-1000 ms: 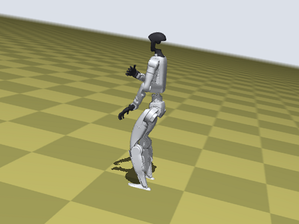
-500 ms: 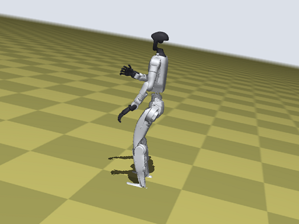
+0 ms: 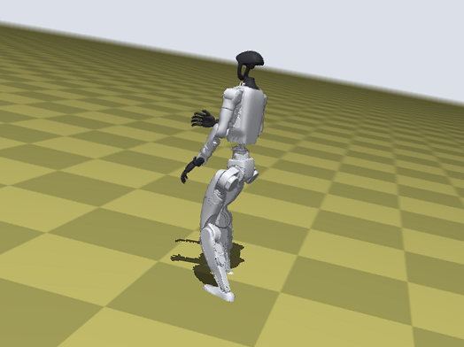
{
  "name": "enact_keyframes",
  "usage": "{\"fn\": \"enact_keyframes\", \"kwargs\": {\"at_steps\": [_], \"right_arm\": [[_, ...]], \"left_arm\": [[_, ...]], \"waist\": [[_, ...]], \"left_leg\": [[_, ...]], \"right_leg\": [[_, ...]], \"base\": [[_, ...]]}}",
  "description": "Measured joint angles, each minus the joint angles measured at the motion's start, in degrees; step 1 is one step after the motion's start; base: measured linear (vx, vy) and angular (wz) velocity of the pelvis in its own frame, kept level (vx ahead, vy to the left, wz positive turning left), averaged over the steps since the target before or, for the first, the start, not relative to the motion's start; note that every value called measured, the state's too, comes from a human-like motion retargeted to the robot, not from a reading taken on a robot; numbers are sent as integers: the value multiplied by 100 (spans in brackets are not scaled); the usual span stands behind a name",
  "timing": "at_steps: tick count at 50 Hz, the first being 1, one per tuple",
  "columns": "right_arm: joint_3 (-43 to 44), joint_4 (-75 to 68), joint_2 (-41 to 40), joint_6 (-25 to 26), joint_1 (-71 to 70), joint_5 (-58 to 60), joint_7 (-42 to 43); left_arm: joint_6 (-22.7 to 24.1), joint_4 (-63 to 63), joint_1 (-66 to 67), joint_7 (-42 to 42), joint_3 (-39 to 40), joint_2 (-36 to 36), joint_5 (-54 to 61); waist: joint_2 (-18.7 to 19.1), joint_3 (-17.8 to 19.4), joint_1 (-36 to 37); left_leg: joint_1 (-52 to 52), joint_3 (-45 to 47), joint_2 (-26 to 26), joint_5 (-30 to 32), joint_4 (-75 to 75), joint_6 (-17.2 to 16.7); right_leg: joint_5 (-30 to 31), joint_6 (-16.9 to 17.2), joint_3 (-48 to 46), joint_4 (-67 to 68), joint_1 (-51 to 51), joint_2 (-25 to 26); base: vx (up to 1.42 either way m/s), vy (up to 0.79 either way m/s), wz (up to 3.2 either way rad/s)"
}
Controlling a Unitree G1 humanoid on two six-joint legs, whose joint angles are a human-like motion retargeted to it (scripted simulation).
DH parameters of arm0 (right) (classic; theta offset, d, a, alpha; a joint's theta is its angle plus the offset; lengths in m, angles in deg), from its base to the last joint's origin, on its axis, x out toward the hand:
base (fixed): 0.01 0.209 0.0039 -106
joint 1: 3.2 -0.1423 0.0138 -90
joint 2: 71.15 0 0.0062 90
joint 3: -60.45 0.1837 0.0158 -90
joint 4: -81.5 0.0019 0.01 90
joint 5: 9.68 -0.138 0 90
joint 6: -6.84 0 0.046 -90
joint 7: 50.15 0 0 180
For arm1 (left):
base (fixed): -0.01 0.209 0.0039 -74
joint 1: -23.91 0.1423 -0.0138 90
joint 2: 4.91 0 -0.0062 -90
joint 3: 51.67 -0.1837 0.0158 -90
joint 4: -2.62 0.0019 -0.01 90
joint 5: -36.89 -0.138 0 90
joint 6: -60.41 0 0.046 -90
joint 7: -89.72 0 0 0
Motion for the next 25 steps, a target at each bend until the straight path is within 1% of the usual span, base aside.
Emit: {"fn": "enact_keyframes", "kwargs": {"at_steps": [2,3,5,7,11,16,18,20,22,23,25], "right_arm": [[143,81,90,-26,45,8,132],[180,90,87,-42,106,26,191],[345,184,139,-57,148,54,344],[404,209,117,-85,242,115,455],[590,278,139,-112,364,297,630],[828,318,168,-119,492,540,752],[950,318,165,-128,546,614,815],[1125,330,150,-129,561,646,886],[1232,314,118,-127,616,678,959],[1307,313,101,-117,617,685,992],[1385,302,72,-108,656,731,1049]], "left_arm": [[46,-8,-191,-18,-73,46,64],[64,-27,-205,-7,-111,70,59],[116,-8,-408,-14,-172,92,53],[119,-14,-413,9,-206,110,24],[86,35,-450,18,-244,117,-75],[11,195,-269,-60,-157,91,-205],[-11,280,-151,-106,-84,74,-222],[-4,370,-94,-189,11,17,-212],[-22,452,59,-209,97,30,-169],[-27,495,89,-238,141,15,-133],[-45,566,218,-262,212,46,-74]], "waist": [[-39,9,-130],[-23,38,-201],[-112,1,-311],[-78,26,-298],[-97,2,-410],[-314,-79,-535],[-458,-104,-556],[-684,59,-531],[-806,65,-492],[-803,115,-423],[-883,145,-367]], "left_leg": [[147,10,-136,23,-510,95],[120,66,-157,-92,-475,142],[164,272,-263,125,-1065,205],[30,645,-176,100,-971,190],[-167,1096,-190,307,-1106,146],[-176,1604,-481,600,-1383,195],[-124,1807,-634,719,-1526,262],[522,1961,-880,1147,-2446,363],[545,2119,-983,1208,-2437,425],[723,2164,-970,1298,-2667,449],[745,2280,-1035,1332,-2629,472]], "right_leg": [[197,141,189,-226,-80,-73],[237,212,252,-160,-170,-49],[586,369,265,-461,-293,-238],[352,43,-458,-234,-433,-526],[-170,-156,-950,284,-535,-785],[-1049,-423,-1317,1566,-160,-1149],[-1321,-455,-1350,1929,147,-1251],[-1454,-410,-1301,1947,743,-1328],[-1479,-339,-1231,1892,1052,-1329],[-1439,-324,-1219,1648,1295,-1212],[-1478,-275,-1157,1460,1506,-1207]], "base": [[-16,23,-101],[-20,23,-104],[-22,24,-120],[-27,22,-162],[-27,17,-116],[-24,12,-92],[-18,10,-86],[-13,9,-85],[-14,8,-81],[-11,7,-81],[-10,5,-66]]}}
